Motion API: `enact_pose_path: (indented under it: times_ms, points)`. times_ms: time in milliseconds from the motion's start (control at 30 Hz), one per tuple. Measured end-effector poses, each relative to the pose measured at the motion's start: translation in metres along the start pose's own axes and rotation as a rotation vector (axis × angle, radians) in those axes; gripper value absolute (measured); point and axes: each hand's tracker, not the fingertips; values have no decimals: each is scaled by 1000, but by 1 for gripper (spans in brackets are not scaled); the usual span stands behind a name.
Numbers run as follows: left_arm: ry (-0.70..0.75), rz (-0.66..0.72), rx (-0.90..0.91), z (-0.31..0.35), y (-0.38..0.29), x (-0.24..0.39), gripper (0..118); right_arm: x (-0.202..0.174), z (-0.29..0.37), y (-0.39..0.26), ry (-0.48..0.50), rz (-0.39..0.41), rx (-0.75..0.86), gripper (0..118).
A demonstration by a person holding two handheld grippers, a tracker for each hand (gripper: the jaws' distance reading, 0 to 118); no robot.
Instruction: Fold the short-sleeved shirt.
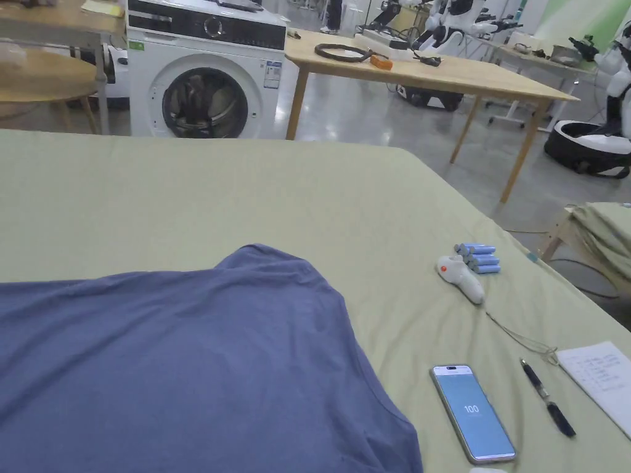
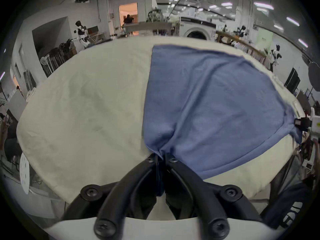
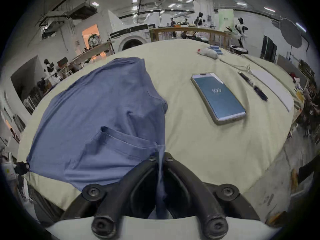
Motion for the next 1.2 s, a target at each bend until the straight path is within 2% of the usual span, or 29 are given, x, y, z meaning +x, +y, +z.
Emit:
enact_pose_path:
  times_ms: [67,100,133,200,300,433,567,667,700,733,767,800,833,900,1000,1067,1133,1167,1200]
  points:
    - [-44,32,129,22,2,-2,1,0,14,13,18,-12,32,1]
    - [-38,40,161,22,-1,-9,1,-1,22,21,78,-23,75,1]
    - [-37,33,186,26,10,-11,1,-4,28,33,89,-21,109,1]
    - [-36,30,217,27,38,-17,1,-13,26,63,108,35,146,1]
    - [-104,91,284,8,80,-35,1,-27,3,110,148,76,172,1]
    - [-94,74,276,-34,136,-52,1,-50,-46,166,185,74,161,1]
    - [-121,72,239,-89,182,-70,1,-71,-92,201,176,57,169,1]
    - [-148,136,201,-124,206,-72,2,-75,-118,208,173,25,170,2]
    - [-171,161,188,-133,211,-75,10,-76,-125,208,167,14,165,9]
    - [-180,181,181,-138,216,-74,24,-73,-132,206,156,8,167,21]
    - [-159,176,186,-141,220,-74,44,-72,-137,203,125,9,178,43]
    - [-141,167,190,-143,222,-74,60,-70,-140,201,104,17,184,68]
    - [-111,157,186,-141,224,-73,60,-68,-140,198,100,19,186,70]
    - [-145,134,248,-118,214,-69,60,-60,-133,191,91,30,210,69]
    - [-215,113,361,-84,198,-60,60,-53,-111,176,132,41,264,69]
    - [-210,55,417,-61,183,-47,60,-54,-91,165,147,71,283,67]
    - [-173,-29,460,-39,170,-33,56,-61,-72,152,175,124,316,56]
    - [-150,-67,471,-25,162,-23,50,-63,-61,145,176,153,331,48]
    - [-137,-102,478,-14,154,-17,39,-66,-50,137,178,182,344,33]
